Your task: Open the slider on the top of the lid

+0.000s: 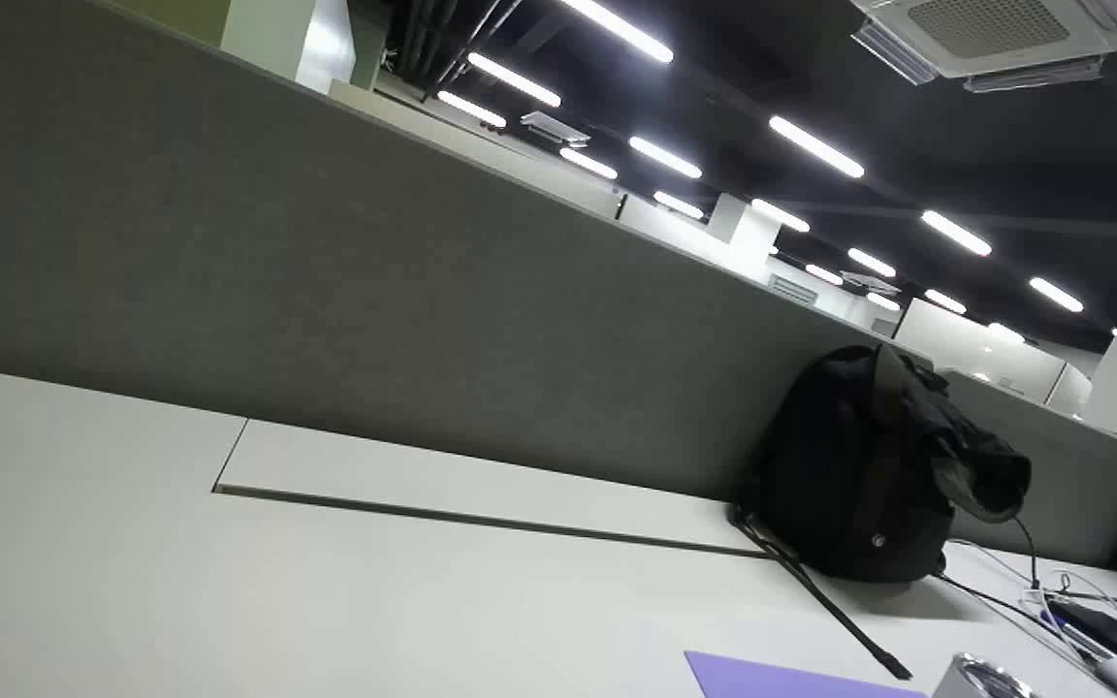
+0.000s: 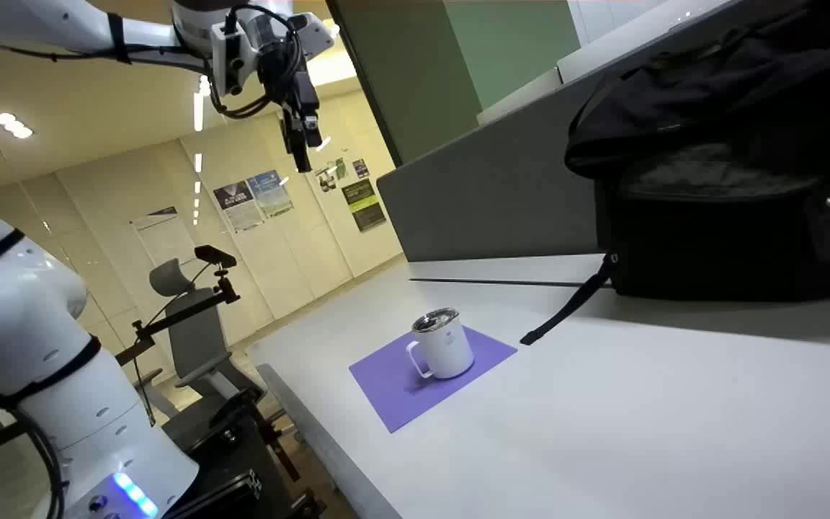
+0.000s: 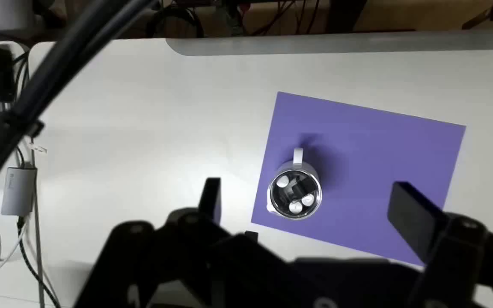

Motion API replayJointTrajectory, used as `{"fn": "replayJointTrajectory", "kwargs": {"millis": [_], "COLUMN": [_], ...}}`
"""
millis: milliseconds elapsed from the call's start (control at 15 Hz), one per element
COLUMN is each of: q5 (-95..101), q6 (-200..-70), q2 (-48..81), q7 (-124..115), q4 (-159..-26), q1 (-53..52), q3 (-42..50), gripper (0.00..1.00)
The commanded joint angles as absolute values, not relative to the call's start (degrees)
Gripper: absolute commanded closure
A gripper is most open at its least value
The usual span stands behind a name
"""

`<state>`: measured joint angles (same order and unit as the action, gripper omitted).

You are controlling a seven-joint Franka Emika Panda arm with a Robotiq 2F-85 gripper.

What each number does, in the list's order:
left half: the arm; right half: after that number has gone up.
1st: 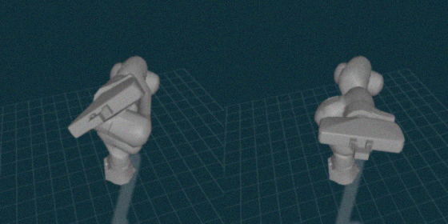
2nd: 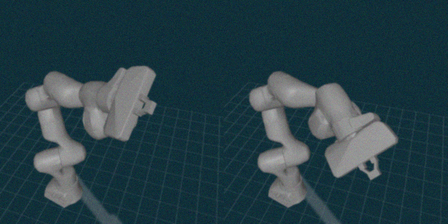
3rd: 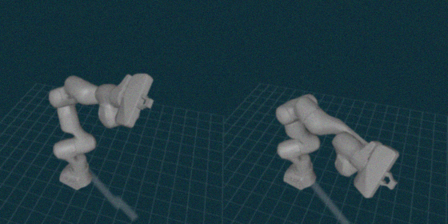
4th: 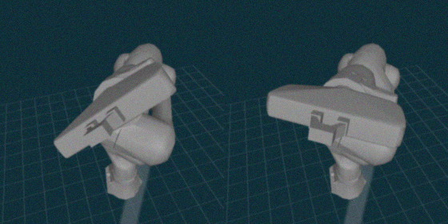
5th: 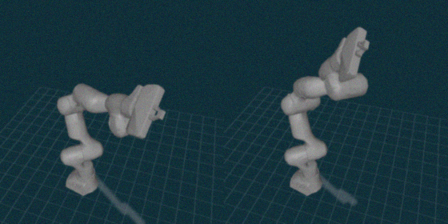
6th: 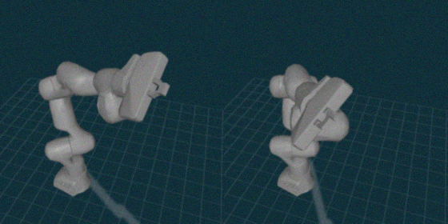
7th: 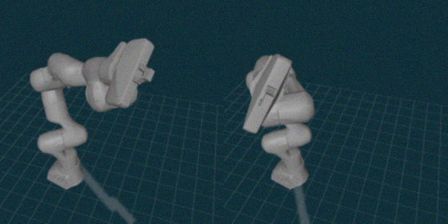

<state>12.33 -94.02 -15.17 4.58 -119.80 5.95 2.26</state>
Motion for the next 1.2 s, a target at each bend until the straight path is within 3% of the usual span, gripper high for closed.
{"fn": "replayJointTrajectory", "kwargs": {"millis": [0, 533, 867, 933, 1000, 1133], "q5": [12.5, 12.5, 14.0, 13.5, 13.4, 12.9], "q6": [-93.9, -94.0, -112.0, -115.3, -118.3, -122.3], "q2": [-15.1, -15.1, -15.1, -14.4, -13.4, -11.3], "q7": [4.4, 4.4, 14.6, 15.7, 16.5, 17.3], "q4": [-119.7, -119.7, -126.0, -127.1, -128.2, -129.9], "q1": [5.1, 5.1, 3.6, 3.4, 3.3, 3.3], "q3": [3.0, 3.0, 3.7, 3.8, 3.8, 3.8], "gripper": [0.00, 0.00, 0.00, 0.25, 0.26, 0.41]}}
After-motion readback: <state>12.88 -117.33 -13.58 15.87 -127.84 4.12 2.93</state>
